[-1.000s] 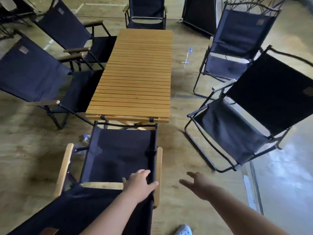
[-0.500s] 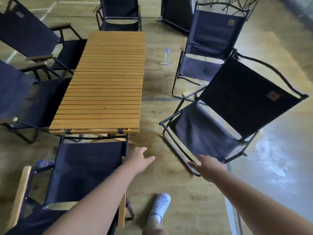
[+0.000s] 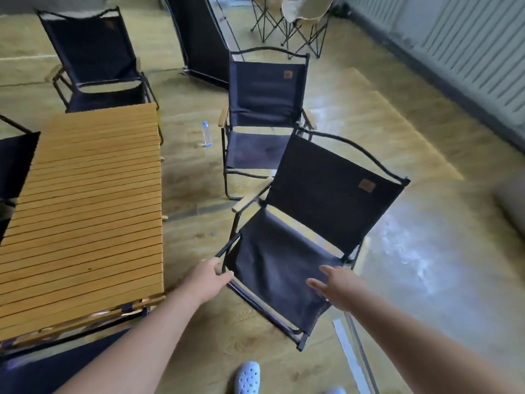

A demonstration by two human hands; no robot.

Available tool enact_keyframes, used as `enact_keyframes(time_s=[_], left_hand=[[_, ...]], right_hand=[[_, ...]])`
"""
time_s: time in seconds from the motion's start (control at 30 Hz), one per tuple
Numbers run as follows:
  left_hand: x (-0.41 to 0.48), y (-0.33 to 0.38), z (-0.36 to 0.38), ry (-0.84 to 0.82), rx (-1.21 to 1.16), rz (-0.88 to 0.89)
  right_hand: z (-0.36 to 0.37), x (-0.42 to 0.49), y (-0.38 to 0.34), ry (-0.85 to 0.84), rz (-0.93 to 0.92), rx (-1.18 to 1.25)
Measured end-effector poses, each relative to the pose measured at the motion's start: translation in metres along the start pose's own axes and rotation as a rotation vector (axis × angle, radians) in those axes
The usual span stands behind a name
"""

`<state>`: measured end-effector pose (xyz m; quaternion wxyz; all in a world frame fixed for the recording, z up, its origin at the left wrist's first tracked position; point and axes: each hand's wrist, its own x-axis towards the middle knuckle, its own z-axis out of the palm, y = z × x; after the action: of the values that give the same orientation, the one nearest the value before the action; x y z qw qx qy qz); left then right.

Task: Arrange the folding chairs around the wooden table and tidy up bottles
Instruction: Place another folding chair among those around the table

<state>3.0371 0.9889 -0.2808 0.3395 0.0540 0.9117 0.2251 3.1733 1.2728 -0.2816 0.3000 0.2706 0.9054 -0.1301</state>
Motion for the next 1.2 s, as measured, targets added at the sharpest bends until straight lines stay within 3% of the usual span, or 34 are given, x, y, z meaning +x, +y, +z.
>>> enact_keyframes(time_s=[0.83, 1.2], left_hand=[[0.053, 0.296, 0.188, -0.090, 0.040, -0.006], [0.111, 0.400, 0.206, -0.099, 0.057, -0.037]], right_hand=[[-0.109, 0.121, 0.309, -0.014, -0.029, 0.052], [-0.159, 0.165, 0.395, -0.019, 0.012, 0.113]])
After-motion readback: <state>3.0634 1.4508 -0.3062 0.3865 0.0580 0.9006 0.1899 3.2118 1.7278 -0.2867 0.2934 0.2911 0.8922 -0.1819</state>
